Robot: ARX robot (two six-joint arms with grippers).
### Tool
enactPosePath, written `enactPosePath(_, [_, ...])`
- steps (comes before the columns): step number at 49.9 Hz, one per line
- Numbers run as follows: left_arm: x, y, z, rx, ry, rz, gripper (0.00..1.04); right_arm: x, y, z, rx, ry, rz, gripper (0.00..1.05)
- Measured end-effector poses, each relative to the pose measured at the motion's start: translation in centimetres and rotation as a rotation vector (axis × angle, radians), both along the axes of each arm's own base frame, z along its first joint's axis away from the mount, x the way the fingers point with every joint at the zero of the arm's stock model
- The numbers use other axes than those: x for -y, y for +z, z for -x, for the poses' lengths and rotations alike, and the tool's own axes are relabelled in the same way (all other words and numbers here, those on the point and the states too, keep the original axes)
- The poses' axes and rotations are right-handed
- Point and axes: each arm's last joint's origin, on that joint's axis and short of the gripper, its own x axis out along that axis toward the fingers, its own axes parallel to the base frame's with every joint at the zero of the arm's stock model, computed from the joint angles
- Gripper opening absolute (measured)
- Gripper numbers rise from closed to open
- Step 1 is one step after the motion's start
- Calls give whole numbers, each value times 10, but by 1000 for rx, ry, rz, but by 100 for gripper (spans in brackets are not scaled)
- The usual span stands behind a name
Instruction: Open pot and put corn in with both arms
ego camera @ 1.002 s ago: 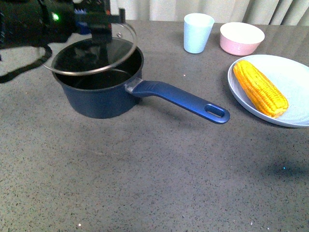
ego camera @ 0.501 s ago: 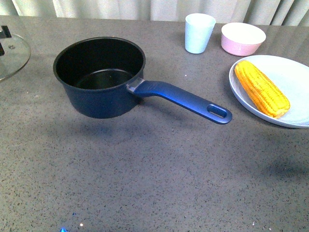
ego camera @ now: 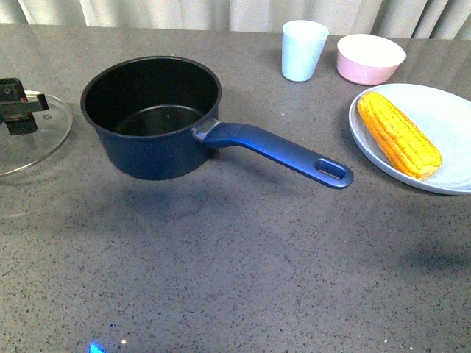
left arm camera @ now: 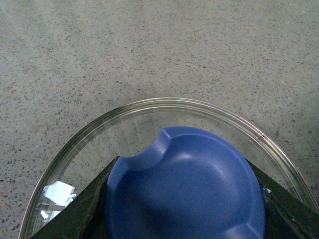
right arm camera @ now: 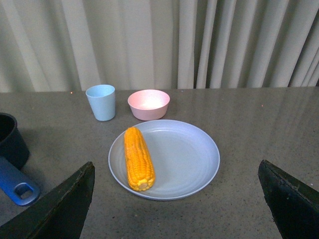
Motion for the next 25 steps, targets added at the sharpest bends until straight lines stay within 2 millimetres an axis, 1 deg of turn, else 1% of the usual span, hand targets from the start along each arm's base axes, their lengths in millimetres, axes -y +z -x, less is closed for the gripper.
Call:
enactPosePath(11, [14, -16, 2, -26, -31, 19, 59, 0, 0, 0, 0, 0, 0, 96])
enactPosePath(19, [16, -23, 3, -32, -27, 41, 59, 0, 0, 0, 0, 0, 0, 96])
enactPosePath(25, [17, -25, 4, -29, -23, 60, 59, 0, 0, 0, 0, 0, 0, 96])
